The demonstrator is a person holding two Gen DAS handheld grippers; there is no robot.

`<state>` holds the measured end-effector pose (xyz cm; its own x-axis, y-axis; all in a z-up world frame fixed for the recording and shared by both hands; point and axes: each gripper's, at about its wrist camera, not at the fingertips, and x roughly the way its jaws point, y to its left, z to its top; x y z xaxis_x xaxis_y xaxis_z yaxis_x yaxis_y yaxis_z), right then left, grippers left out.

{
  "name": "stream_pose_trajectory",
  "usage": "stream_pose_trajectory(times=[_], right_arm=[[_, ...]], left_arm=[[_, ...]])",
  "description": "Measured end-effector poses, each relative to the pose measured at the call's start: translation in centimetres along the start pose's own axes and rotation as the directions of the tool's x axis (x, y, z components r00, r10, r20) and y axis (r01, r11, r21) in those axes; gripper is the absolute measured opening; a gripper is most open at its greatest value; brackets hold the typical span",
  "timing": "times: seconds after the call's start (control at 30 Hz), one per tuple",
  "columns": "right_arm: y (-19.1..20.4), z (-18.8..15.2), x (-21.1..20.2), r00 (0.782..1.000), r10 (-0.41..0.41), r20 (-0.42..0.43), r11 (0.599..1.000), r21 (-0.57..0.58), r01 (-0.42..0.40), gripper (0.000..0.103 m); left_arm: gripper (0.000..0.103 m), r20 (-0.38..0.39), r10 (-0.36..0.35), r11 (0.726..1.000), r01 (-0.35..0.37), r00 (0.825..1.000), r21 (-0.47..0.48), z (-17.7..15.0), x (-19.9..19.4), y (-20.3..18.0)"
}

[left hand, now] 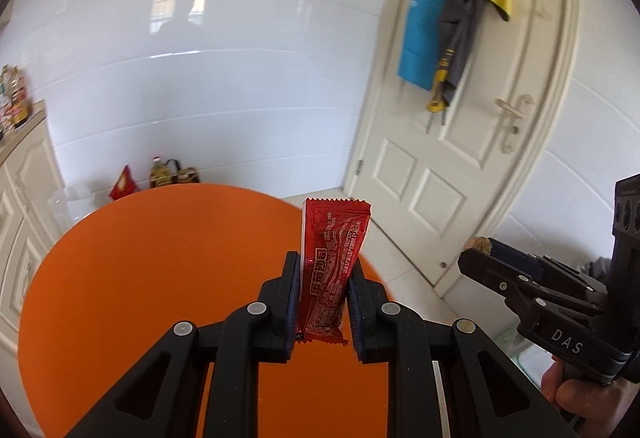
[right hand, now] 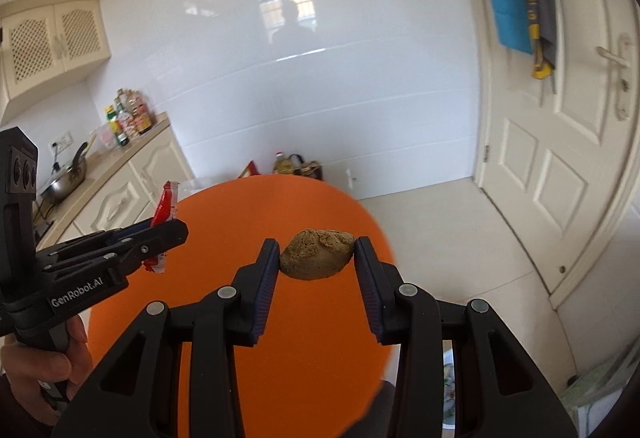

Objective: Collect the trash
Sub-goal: 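Carry the red wrapper with the left tool while the right tool carries the brown lump to the bin, then release the red wrapper and brown lump into the bin with both tools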

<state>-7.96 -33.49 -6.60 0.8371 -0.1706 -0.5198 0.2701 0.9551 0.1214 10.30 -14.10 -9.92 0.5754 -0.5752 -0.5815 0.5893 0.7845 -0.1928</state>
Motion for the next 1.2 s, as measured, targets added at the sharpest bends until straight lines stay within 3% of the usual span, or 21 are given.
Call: stream_pose_trajectory(times=[0.27,0.47,0.77,1.07,1.17,1.2], right_arm=[[-9.7,-1.9,-4.3,0.986,-0.168,0.010,0.977,0.133,0.166,0.039],[-17.3,-5.2,-4.4,0.963,-0.256,-0.079,0.933,0.240,0.268,0.039],[-24.4,-9.4,-1.2,0.941,-0.259,-0.217,0.886,0.335,0.321,0.039],[-28.5,-12.7,3.4,0.916,-0.214,-0.339,0.860,0.380,0.341,0.040],[-29.4,-13.4,4.8,0.906,-0.206,-0.369,0.854,0.385,0.351,0.042],[-29.7,-13.7,5.2,0.905,-0.202,-0.375,0.850,0.391,0.352,0.042]], left_arm=[[0.018,-0.083,-0.144,0.981,0.153,0.986,0.118,0.6,4.1,-5.6],[0.018,-0.214,-0.207,0.952,0.247,0.955,0.182,-1.3,8.2,-9.8],[0.018,-0.417,-0.218,0.925,0.323,0.882,0.199,-3.9,13.8,-13.0],[0.018,-0.579,-0.186,0.931,0.331,0.794,0.154,-5.3,20.3,-14.4],[0.023,-0.627,-0.166,0.933,0.327,0.761,0.150,-5.2,22.9,-15.6],[0.030,-0.646,-0.146,0.935,0.319,0.749,0.158,-5.3,23.7,-15.6]])
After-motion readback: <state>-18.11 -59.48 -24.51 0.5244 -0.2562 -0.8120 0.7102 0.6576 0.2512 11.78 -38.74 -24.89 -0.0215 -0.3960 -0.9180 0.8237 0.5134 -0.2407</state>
